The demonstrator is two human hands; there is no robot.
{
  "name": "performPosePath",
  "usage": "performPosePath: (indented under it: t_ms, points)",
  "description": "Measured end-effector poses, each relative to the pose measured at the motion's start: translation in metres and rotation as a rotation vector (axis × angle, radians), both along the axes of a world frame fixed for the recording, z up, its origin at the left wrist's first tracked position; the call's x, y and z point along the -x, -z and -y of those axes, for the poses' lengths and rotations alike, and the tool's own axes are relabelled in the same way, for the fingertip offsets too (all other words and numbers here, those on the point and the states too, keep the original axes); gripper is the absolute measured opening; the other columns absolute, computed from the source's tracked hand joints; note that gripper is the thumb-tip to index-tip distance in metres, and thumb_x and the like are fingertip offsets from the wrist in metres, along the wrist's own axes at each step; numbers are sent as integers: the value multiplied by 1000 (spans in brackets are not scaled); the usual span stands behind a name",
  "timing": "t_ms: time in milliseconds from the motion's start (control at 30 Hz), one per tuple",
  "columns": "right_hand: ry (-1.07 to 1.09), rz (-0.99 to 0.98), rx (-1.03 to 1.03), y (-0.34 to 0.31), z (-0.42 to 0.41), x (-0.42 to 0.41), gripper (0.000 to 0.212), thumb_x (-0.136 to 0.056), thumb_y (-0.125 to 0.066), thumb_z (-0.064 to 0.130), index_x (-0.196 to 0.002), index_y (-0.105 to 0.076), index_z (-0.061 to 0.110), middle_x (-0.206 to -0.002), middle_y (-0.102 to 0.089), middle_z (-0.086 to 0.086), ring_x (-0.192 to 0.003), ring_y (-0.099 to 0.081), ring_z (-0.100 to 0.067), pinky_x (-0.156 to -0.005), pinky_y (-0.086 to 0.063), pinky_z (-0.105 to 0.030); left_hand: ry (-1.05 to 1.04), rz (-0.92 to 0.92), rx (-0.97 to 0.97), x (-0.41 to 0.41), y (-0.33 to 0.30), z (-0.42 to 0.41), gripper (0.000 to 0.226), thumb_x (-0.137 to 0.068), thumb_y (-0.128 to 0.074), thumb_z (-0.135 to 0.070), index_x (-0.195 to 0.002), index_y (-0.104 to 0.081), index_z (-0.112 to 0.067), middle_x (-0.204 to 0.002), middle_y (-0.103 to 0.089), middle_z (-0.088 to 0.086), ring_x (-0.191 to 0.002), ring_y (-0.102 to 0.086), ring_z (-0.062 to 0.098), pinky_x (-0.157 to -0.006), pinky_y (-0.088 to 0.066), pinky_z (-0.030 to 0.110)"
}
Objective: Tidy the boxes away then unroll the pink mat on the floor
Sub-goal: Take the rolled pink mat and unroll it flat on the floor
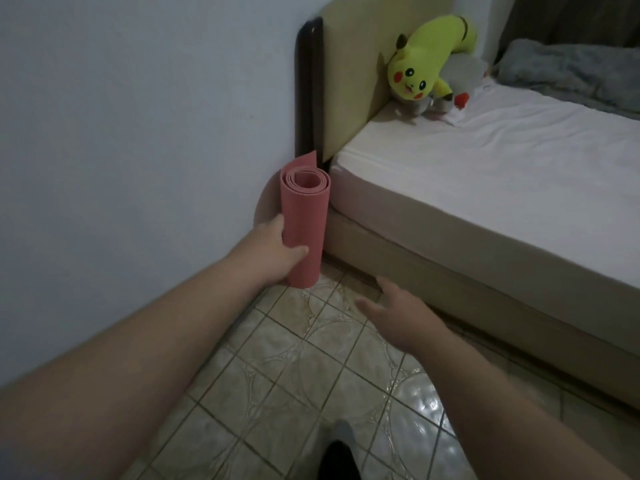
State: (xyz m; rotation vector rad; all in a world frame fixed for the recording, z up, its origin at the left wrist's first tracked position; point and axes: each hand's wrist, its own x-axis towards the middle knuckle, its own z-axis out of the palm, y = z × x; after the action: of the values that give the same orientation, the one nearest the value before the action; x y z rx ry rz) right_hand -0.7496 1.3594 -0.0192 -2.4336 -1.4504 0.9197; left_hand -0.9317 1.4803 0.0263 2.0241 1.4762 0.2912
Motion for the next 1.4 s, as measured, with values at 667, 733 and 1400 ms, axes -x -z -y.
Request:
performPosePath:
  t_ms: [667,733,1400]
  points:
    - [-102,-18,-182,17,-403,-116,72,-88,-48,59,-149,-26,28,-152,-36,-6,-135,-38,-27,-104,-32,-32,37,-155,470,-64,143,-185,79,-87,-52,-46,-150,-9,-26,-158,-16,3,-143,-23,17,-114,-26,33]
    - [-65,-30,-186,29,-436,-119,72,-87,-51,58,-149,-25,30,-152,-36,-5,-134,-40,-27,-103,-33,-32,44,-150,440,-64,154,-225,78,-87,-54,-44,-150,-12,-25,-157,-21,4,-141,-27,16,-112,-27,27]
    - [186,-340,123,220,-540,-112,69,-82,-51,8,-142,-29,34,-123,-59,-15,-107,-59,-34,-74,-42,-27,-484,444,895,-117,268,-478,91,-67,-64,-4,-143,-26,-38,-123,-60,16,-106,-61,37,-84,-49,64]
